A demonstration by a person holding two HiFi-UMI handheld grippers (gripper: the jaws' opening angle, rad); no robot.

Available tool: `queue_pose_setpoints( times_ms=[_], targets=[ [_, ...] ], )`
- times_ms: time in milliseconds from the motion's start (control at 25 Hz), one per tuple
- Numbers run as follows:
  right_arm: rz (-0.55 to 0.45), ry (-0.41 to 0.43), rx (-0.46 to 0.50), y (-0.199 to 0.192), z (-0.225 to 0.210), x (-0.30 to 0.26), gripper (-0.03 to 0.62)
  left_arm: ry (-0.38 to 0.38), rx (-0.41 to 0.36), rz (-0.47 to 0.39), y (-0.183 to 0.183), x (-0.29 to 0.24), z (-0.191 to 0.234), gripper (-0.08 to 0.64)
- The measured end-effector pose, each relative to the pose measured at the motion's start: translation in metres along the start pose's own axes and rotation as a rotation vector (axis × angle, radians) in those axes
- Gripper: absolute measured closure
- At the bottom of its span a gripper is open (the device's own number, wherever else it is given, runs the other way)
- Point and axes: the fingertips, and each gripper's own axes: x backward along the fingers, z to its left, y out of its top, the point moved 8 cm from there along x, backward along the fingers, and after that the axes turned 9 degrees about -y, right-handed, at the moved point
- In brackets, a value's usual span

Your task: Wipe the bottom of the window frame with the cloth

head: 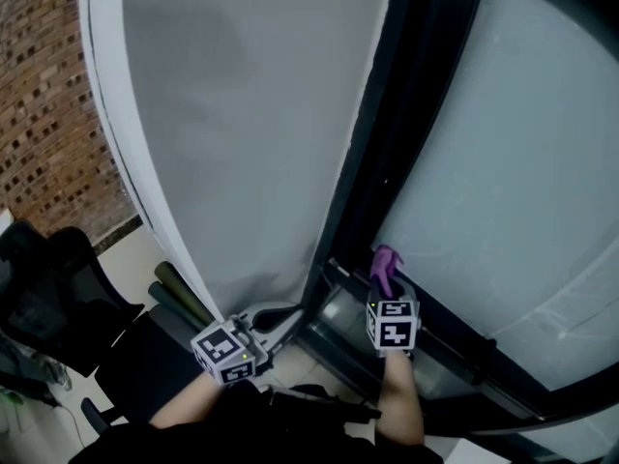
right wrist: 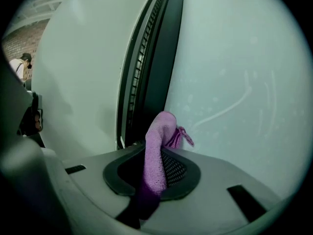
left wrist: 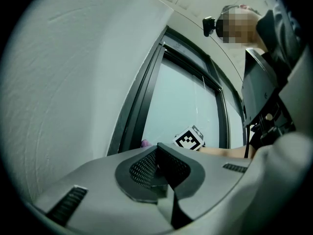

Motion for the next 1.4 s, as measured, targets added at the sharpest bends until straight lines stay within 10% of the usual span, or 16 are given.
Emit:
queue_pose_setpoints(
  times_ms=[1400],
  targets=[
    [0.049, -0.18, -0.132, -0.048, -0.062, 0.061, 0.524, -0.224, 0.054, 0.049, -0.019, -0.063, -0.014, 0.568]
  ],
)
